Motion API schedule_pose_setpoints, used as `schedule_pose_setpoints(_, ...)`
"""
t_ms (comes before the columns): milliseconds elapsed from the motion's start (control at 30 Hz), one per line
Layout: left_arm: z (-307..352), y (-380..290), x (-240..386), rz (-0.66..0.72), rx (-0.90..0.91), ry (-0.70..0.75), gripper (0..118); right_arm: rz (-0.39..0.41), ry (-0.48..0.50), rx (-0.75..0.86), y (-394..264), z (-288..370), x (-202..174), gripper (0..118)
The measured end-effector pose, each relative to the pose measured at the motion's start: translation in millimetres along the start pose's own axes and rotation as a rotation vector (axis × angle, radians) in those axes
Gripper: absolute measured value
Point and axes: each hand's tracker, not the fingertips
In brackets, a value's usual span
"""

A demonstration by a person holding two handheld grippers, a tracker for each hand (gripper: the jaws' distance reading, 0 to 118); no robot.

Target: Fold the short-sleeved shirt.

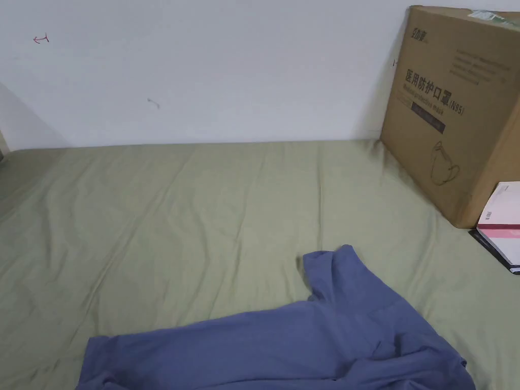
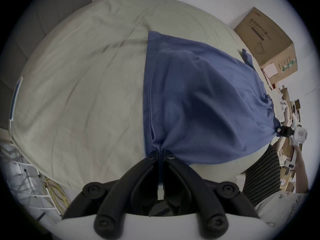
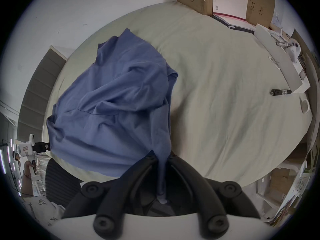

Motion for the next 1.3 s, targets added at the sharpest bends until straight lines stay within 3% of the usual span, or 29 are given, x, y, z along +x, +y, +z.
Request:
schedule_pose_setpoints(33, 1, 1, -1, 0.015, 0.014, -0.007, 5, 0.003, -0.015, 0.012, 1, 0, -4, 6)
schedule_pose_setpoints(67, 4, 5, -1, 0.022, 0.011, -0.007, 18, -0.014, -0.029, 0.017, 7, 0, -2, 9)
schedule_pose_setpoints(100, 5, 8, -1, 0.031, 0.007, -0.002, 47, -0.044, -0.037, 0.021, 9, 2, -4, 21)
schedule_pose_setpoints(133, 6, 10, -2, 0.033, 0.002, 0.026, 98, -0.090, -0.040, 0.015, 11, 5, -6, 63)
schedule_pose_setpoints(167, 10, 10, -1, 0.030, 0.003, 0.039, 110, -0.104, -0.039, 0.006, 12, 8, -9, 96)
schedule_pose_setpoints(200, 18, 11, -2, 0.028, 0.034, 0.042, 106, -0.099, -0.031, 0.015, 12, 15, -14, 109)
schedule_pose_setpoints(300, 45, 20, 0, 0.082, 0.143, -0.028, 105, -0.069, 0.006, 0.123, 19, 40, -33, 109)
schedule_pose_setpoints(367, 76, 26, 16, 0.074, 0.344, -0.112, 106, -0.054, 0.015, 0.272, 22, 64, -50, 109)
schedule_pose_setpoints(500, 124, 29, 58, -0.057, 0.743, -0.210, 106, 0.054, 0.116, 0.623, 26, 105, -88, 105)
schedule_pose_setpoints(533, 131, 26, 72, -0.104, 0.855, -0.165, 102, 0.107, 0.142, 0.756, 21, 112, -98, 94)
schedule_pose_setpoints(567, 136, 20, 86, -0.141, 0.958, -0.090, 91, 0.151, 0.155, 0.873, 15, 118, -108, 70)
schedule_pose_setpoints(600, 140, 15, 97, -0.170, 1.042, -0.041, 69, 0.169, 0.155, 0.959, 11, 120, -119, 24)
schedule_pose_setpoints(633, 142, 12, 104, -0.176, 1.097, -0.030, 23, 0.181, 0.151, 1.035, 8, 123, -130, 0)
schedule_pose_setpoints(667, 140, 12, 108, -0.194, 1.121, -0.045, 0, 0.163, 0.148, 1.017, 15, 125, -136, 0)
schedule_pose_setpoints(700, 137, 13, 112, -0.197, 1.120, -0.032, 0, 0.135, 0.119, 1.007, 16, 128, -141, 0)
schedule_pose_setpoints(767, 133, 16, 119, -0.218, 1.131, -0.003, 0, 0.069, 0.288, 0.965, 28, 117, -137, 0)
schedule_pose_setpoints(900, 128, 59, 113, -0.239, 0.936, 0.007, 0, 0.054, 0.255, 0.926, 40, 104, -147, 0)
schedule_pose_setpoints(1033, 81, 151, 65, -0.071, 0.391, 0.027, 0, 0.000, 0.450, 0.826, 53, 89, -135, 0)
schedule_pose_setpoints(1100, 44, 180, 39, -0.047, 0.229, 0.005, 0, -0.017, 0.470, 0.742, 65, 78, -133, 0)
schedule_pose_setpoints(1133, 26, 188, 26, -0.026, 0.220, -0.001, 4, -0.017, 0.476, 0.722, 68, 72, -130, 0)
schedule_pose_setpoints(1167, 10, 195, 16, -0.003, 0.215, 0.018, 24, -0.014, 0.478, 0.723, 70, 66, -130, 0)
schedule_pose_setpoints(1200, -2, 201, 8, 0.010, 0.210, 0.037, 62, -0.013, 0.465, 0.719, 72, 62, -130, 0)
schedule_pose_setpoints(1233, -19, 203, 6, 0.006, 0.185, 0.051, 109, -0.014, 0.442, 0.698, 75, 56, -131, 0)
schedule_pose_setpoints(1267, -37, 206, 1, -0.014, 0.135, 0.065, 117, -0.018, 0.412, 0.668, 76, 49, -130, 0)
schedule_pose_setpoints(1300, -49, 208, -3, -0.029, 0.128, 0.076, 114, -0.021, 0.410, 0.651, 78, 43, -130, 0)
